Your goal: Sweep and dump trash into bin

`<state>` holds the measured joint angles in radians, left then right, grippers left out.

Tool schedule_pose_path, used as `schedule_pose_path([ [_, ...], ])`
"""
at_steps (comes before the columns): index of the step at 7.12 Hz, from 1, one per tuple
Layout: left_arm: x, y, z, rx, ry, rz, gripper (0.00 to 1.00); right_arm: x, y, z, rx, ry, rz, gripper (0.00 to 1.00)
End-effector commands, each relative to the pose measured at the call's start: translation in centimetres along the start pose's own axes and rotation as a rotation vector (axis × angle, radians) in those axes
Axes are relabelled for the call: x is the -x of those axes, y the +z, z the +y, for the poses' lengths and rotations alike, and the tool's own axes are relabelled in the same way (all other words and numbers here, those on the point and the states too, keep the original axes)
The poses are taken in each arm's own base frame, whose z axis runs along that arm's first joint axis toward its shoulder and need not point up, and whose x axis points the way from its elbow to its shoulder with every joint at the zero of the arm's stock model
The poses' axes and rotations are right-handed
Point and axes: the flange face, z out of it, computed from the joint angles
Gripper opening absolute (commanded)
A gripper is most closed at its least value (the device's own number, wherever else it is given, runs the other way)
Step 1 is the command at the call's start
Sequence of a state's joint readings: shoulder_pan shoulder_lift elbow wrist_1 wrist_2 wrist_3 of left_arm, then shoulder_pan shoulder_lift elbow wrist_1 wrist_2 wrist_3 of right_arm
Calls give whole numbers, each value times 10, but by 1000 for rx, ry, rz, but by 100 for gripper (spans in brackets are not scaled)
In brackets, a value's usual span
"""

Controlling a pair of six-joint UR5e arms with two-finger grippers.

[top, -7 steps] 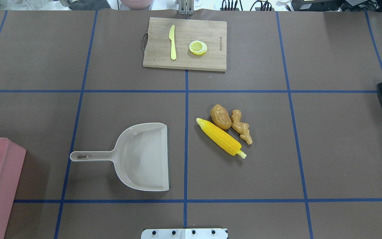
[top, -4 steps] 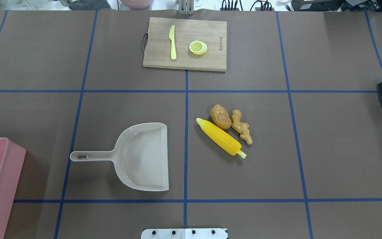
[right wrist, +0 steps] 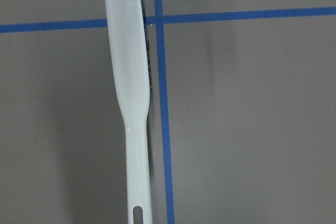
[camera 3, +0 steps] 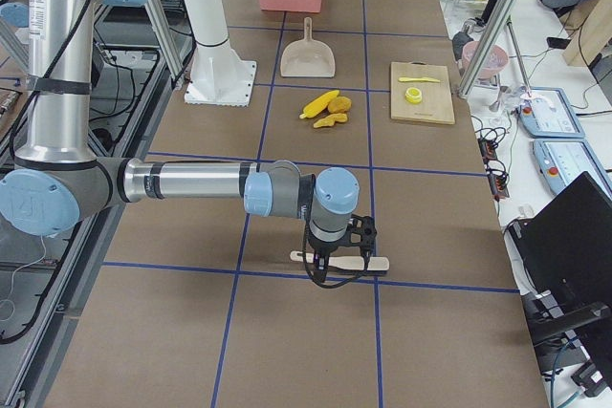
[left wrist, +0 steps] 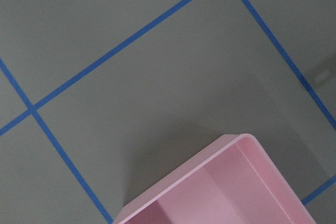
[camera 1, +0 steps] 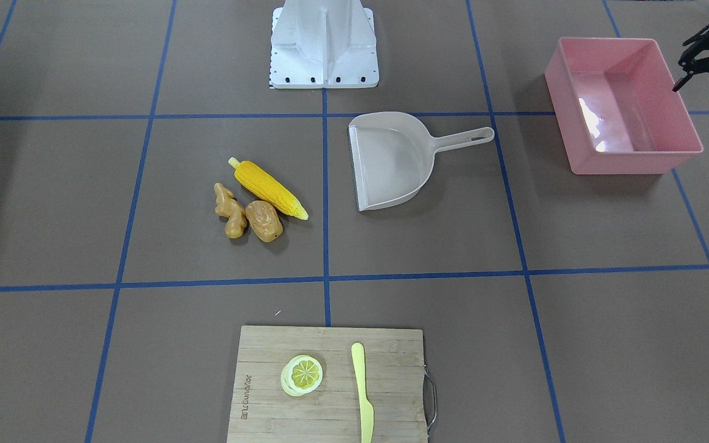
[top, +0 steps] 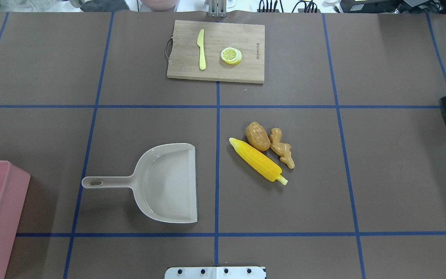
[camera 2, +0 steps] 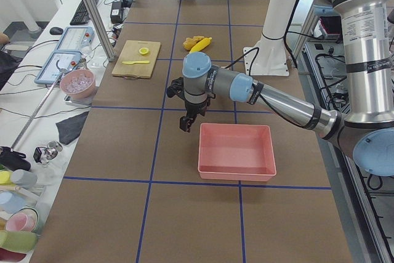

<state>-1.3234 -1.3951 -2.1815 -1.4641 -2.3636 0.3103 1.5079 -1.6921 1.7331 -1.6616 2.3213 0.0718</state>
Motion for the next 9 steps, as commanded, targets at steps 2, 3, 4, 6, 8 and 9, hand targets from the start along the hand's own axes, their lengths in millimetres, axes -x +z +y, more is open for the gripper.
schedule_pose_path([
  [2,10,-26,3,-46,153,-44,98,18,40,0,75,-40,27,100],
  [3,6,-31,-18,-46,264,-96,98,14,57,-2,77,-63,30,100],
  [4,1,-34,-36,-49,324,-119,98,10,66,-3,69,-81,31,100],
  [6,-36,-7,-79,-12,434,-86,98,9,80,-5,42,-76,52,100],
  [8,-88,16,-145,58,561,-114,98,11,89,-3,21,-60,44,100],
  [9,-105,30,-171,68,603,-102,98,16,92,-3,26,-52,41,100],
])
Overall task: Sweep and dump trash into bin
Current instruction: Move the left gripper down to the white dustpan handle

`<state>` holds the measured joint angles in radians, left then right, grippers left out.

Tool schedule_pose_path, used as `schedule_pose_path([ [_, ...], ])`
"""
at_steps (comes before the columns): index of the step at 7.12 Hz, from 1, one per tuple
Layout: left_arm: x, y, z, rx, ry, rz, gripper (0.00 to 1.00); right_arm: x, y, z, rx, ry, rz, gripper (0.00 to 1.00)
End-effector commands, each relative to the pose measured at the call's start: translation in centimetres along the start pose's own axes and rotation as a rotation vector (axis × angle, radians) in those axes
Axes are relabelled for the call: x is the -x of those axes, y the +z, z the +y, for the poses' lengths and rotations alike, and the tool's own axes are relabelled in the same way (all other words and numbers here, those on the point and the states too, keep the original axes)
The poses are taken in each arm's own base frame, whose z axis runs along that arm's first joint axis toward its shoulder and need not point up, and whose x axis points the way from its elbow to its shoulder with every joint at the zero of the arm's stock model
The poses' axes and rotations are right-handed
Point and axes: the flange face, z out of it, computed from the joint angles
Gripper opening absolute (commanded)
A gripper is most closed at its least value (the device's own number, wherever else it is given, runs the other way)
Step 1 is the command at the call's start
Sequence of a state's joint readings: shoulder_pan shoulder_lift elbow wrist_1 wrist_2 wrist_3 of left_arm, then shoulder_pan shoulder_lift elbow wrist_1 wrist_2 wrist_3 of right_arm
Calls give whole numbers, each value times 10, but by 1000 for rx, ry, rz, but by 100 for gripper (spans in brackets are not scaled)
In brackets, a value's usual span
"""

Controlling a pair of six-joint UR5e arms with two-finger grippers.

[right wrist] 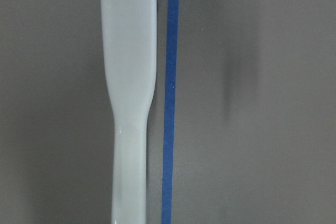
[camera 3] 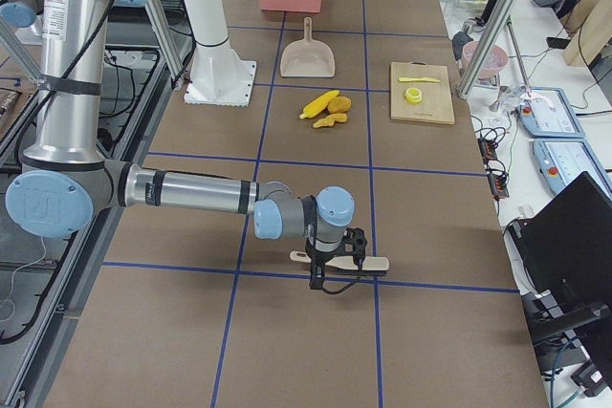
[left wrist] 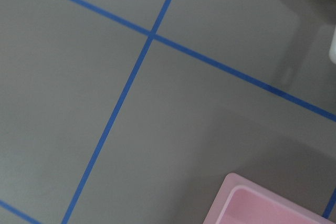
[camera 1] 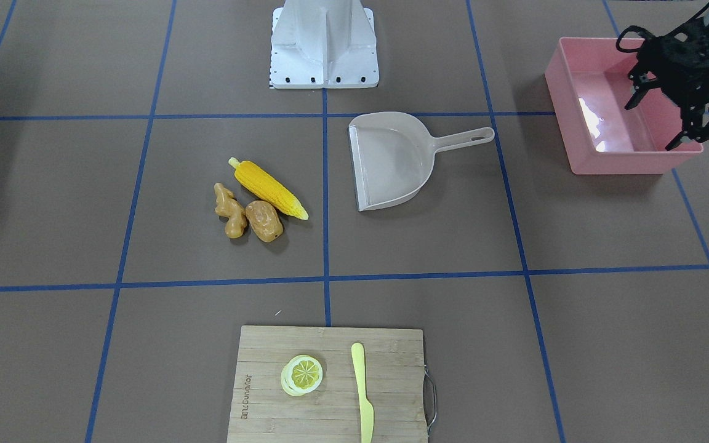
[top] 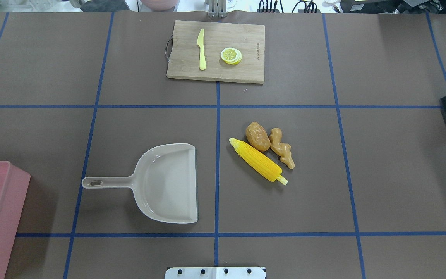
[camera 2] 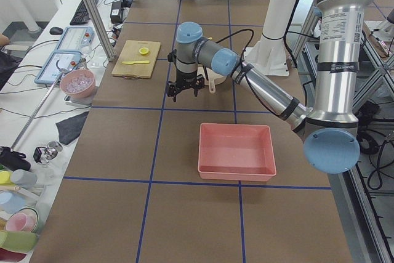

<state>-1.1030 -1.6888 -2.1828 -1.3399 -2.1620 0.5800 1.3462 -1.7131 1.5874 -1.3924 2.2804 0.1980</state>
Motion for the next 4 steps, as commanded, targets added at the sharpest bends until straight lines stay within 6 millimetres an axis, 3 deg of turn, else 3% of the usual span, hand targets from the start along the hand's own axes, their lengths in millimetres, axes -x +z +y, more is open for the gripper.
schedule_pose_path([
  [1,-24,23,-73,8,122,30,98,11,7,-2,7,9,-2,99],
  [4,-46,60,-93,42,181,94,98,29,18,-4,31,-4,-1,99],
])
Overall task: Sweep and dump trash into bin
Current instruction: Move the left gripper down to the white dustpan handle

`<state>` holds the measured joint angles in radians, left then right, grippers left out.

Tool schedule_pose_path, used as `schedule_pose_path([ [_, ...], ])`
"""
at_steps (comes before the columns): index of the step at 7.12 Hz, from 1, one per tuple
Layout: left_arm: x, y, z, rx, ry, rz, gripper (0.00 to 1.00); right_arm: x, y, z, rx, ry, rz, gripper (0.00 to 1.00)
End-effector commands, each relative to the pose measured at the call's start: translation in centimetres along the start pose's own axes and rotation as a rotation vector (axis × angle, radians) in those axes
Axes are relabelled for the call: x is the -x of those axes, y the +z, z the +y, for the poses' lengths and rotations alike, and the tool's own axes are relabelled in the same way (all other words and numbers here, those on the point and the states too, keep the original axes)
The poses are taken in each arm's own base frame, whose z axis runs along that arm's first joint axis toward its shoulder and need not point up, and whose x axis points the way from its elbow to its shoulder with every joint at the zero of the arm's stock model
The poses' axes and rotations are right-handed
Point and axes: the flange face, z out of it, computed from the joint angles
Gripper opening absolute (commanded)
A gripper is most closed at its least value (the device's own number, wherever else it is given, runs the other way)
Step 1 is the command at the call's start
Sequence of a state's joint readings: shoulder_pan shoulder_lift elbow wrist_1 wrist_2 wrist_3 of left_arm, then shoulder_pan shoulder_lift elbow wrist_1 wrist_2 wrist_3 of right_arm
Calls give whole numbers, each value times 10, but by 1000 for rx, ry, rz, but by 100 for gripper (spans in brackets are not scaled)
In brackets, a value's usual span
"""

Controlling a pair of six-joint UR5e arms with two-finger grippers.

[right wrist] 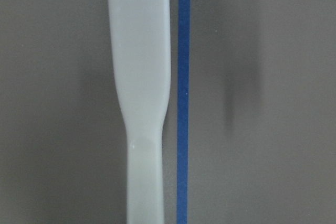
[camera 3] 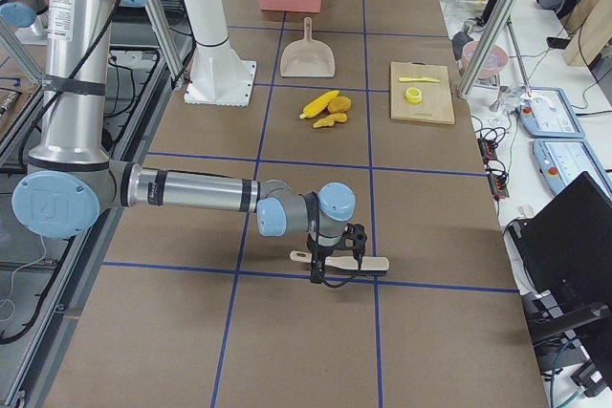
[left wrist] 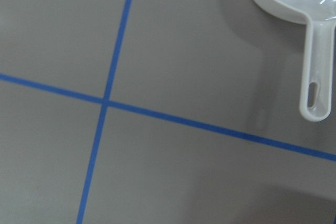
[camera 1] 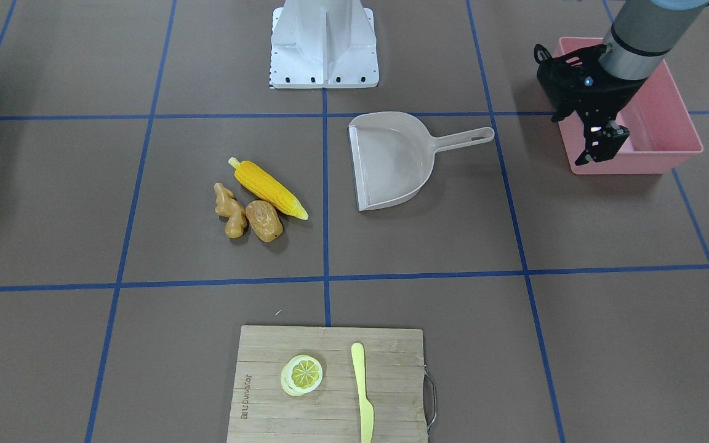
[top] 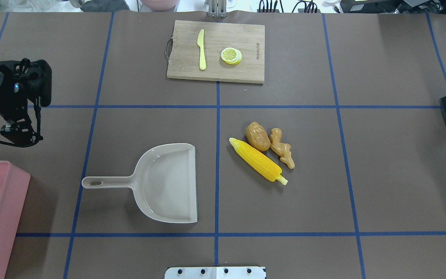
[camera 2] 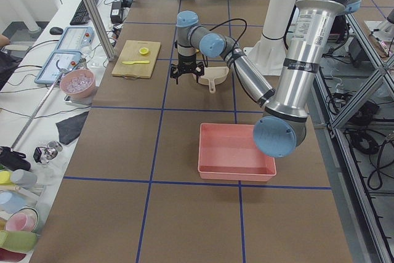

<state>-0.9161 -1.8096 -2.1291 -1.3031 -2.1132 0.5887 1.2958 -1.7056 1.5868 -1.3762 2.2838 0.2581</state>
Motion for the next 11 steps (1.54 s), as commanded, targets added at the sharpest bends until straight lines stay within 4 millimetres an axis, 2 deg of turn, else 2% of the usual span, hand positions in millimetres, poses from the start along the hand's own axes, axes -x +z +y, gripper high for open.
schedule_pose_path([
  [1,-4,16,-11,17,21,21,98,12,11,1,25,-15,5,99],
  [2,-2,15,-22,51,62,-52,97,14,14,1,28,-21,9,99],
  [3,-3,21,-47,67,114,-79,98,18,17,1,36,-30,10,99],
  [4,-9,28,-61,63,143,-66,98,20,20,1,41,-38,12,99],
  [6,-39,47,-89,45,116,-26,98,20,23,-3,47,-48,14,99],
  [7,-58,59,-104,19,88,-11,98,22,25,-12,52,-61,5,98],
  [8,-61,63,-106,18,78,2,98,21,26,-11,53,-63,5,89],
  [9,-77,73,-117,10,71,21,98,21,26,-11,55,-61,6,68],
  [10,-84,84,-119,22,55,38,98,20,26,-10,59,-57,2,40],
  [11,-88,90,-118,33,58,47,98,20,25,-9,58,-57,1,0],
])
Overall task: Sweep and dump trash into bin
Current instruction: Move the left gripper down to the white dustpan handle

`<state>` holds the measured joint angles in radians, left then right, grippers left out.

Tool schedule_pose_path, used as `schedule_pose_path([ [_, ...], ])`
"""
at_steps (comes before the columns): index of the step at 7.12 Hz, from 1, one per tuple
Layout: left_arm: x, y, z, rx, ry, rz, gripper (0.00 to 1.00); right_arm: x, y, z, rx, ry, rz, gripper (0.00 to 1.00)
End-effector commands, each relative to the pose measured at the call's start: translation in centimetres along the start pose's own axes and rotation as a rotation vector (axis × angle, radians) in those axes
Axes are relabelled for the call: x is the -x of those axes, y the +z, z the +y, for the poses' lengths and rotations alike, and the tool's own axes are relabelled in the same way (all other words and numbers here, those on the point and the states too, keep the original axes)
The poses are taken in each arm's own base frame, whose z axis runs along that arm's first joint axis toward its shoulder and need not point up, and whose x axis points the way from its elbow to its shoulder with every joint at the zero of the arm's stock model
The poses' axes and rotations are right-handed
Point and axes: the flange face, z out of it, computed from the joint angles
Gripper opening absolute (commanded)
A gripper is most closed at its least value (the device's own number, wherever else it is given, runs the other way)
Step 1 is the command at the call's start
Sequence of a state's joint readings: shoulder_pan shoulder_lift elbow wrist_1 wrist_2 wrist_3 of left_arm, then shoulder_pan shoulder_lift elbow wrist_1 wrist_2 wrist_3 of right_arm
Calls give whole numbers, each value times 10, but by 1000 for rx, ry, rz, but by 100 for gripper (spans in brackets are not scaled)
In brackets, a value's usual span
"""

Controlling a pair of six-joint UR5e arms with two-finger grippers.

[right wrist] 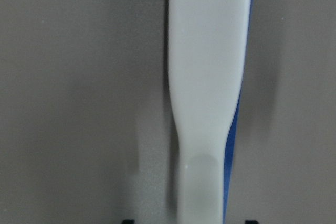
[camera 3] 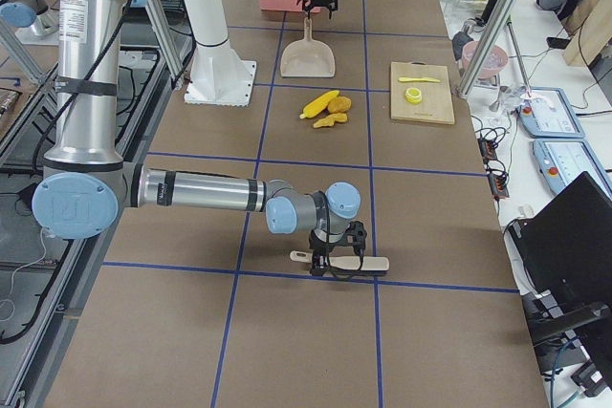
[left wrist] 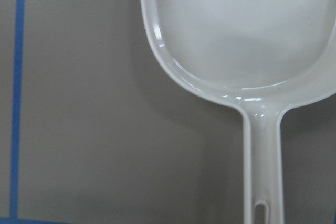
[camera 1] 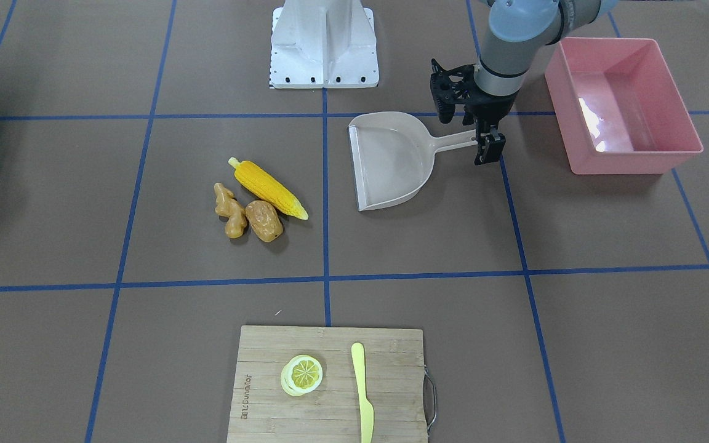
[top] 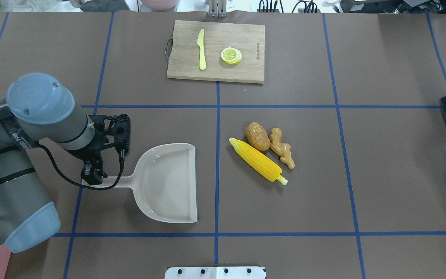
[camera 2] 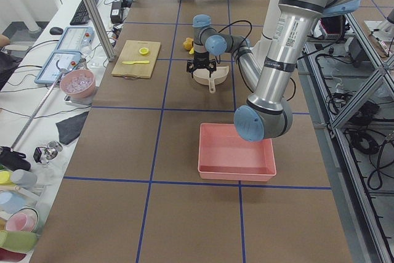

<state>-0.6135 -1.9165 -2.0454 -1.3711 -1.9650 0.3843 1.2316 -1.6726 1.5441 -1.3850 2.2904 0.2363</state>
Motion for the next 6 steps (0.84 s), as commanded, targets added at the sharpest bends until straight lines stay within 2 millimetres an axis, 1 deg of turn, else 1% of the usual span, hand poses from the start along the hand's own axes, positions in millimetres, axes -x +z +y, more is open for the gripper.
schedule_pose_path([
  [1,-13,17,-2,18,2,28,98,-2,-3,4,-3,-18,-3,0],
  [2,-21,25,0,23,14,37,98,-10,-11,5,-19,-6,-6,0],
  [3,-26,32,-3,30,23,49,98,-11,-19,10,-33,-7,-14,0],
  [4,-26,40,-2,42,22,55,98,-14,-30,12,-48,-25,-41,0],
  [5,-27,49,-4,48,27,63,98,-20,-48,13,-63,-32,-43,0],
  [6,-26,54,-3,54,28,65,98,-26,-61,11,-79,-64,-34,0],
])
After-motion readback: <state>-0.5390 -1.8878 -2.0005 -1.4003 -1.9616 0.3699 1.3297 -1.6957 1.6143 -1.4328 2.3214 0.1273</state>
